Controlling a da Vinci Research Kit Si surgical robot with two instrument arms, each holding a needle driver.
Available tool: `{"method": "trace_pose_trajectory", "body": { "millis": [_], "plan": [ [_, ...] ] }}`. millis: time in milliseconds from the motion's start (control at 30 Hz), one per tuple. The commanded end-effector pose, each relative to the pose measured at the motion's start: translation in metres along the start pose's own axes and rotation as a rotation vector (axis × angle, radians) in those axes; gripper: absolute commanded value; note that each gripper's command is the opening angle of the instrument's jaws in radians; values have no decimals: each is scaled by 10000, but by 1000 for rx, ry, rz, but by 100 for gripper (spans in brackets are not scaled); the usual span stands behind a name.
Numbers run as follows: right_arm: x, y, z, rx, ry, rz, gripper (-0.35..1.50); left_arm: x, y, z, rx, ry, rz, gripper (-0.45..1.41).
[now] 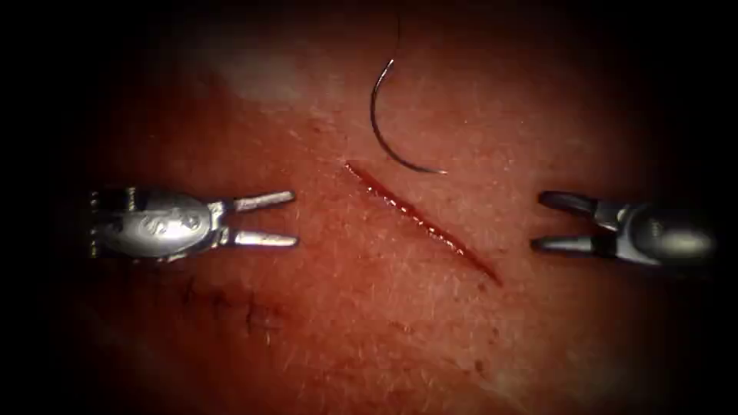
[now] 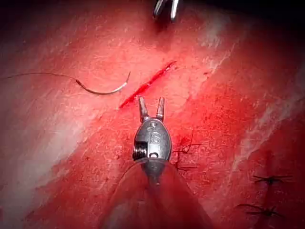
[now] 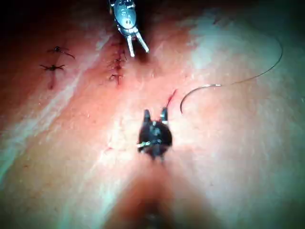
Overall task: Wound Closure
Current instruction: Pick up the needle near the tip with the left gripper
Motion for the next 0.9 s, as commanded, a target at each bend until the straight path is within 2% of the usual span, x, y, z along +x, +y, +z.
{"method": "trace_pose_trajectory", "body": {
  "millis": [33,333,533,600,667,733,900],
  "plan": [
    [-3,-6,7,3,0,1,22,-7,5,5,-2,-1,-2,10],
    [-1,-7,7,1,-2,4,40,-3,10,10,6,-3,-5,12],
    [-1,-9,6,1,-1,4,40,-1,11,18,2,-26,-5,20],
    [-1,-9,6,1,-2,4,40,5,12,27,-34,-125,-6,22],
    [-1,-8,6,0,-2,4,40,11,12,34,-52,-175,-9,22],
    [-1,-8,6,0,-2,4,40,18,12,43,-48,-199,-16,23],
    [-1,-11,6,-1,1,4,45,54,-4,88,-36,-252,-55,25]
  ]
}}
